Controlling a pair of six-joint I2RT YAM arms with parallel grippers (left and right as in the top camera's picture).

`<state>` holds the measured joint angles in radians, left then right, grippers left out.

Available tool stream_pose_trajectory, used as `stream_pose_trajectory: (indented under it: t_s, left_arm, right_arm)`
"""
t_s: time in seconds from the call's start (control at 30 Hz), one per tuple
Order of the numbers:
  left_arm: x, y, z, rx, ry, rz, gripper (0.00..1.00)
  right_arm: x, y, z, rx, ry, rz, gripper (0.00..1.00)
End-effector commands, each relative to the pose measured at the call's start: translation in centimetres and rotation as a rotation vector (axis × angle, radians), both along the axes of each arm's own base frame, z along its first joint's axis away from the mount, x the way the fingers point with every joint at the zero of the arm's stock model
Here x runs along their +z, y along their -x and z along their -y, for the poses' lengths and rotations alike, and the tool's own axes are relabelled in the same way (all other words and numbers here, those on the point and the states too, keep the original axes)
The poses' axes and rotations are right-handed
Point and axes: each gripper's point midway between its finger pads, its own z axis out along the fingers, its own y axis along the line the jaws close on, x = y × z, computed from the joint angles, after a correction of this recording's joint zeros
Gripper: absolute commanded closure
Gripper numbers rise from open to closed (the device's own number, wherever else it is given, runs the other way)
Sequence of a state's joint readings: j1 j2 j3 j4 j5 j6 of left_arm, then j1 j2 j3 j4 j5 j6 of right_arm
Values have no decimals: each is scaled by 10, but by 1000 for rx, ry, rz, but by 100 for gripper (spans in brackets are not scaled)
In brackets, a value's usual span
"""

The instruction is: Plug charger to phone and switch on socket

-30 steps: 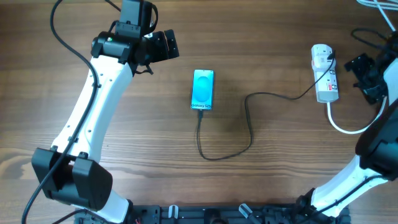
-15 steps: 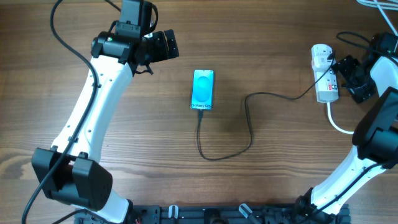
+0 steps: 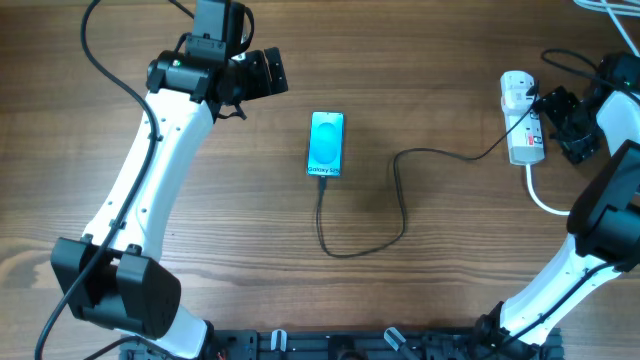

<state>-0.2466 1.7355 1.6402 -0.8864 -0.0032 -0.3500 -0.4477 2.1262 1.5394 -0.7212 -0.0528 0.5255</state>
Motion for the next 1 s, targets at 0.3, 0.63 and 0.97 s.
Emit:
stream_pose_trajectory:
  t_s: [0.3,0.63,0.97]
  left_arm:
    - [-3,-2,-3,7,-18,-2,0]
    - [-3,-2,-3,7,-18,-2,0]
    - [-3,-2,-3,7,-18,-2,0]
  right_arm:
    - [-8,30,-21,7,-104,-111,0]
    - [124,58,-28,-26,-15,44,0]
    - [229,102,-88,113,70,218,0]
